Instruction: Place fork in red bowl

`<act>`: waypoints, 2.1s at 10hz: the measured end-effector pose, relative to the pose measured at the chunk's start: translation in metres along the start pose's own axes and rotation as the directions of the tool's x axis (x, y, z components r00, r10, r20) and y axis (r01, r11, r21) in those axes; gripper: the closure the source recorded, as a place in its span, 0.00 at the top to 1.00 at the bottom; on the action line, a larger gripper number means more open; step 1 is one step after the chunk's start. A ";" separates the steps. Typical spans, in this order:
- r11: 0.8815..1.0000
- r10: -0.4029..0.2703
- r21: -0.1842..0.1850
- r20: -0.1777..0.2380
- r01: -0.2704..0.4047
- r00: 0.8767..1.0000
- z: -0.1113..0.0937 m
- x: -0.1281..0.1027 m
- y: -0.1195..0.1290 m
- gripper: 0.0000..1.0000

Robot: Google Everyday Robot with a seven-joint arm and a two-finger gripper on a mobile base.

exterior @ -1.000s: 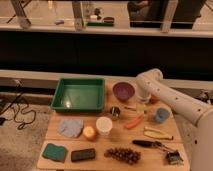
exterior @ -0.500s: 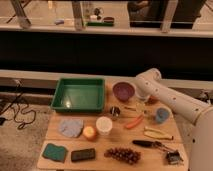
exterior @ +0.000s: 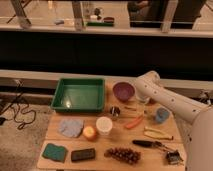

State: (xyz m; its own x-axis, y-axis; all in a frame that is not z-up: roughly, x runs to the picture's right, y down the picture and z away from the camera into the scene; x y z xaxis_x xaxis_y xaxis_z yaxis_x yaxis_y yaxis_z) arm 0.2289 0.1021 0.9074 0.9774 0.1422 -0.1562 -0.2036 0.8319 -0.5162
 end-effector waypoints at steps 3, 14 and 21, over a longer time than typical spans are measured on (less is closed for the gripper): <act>0.996 0.019 -0.085 0.040 -0.016 0.999 0.011 0.000 0.006 0.80; 0.990 -0.024 -0.132 0.129 0.041 0.991 0.027 -0.010 0.002 0.80; 0.991 -0.031 -0.123 0.127 0.047 0.991 0.028 -0.009 0.001 0.54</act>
State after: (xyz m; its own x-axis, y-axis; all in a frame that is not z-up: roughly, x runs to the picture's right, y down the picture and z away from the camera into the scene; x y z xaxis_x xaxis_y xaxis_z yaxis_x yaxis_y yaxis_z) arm 0.2220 0.1167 0.9322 0.9826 0.1829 -0.0320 -0.1627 0.7652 -0.6229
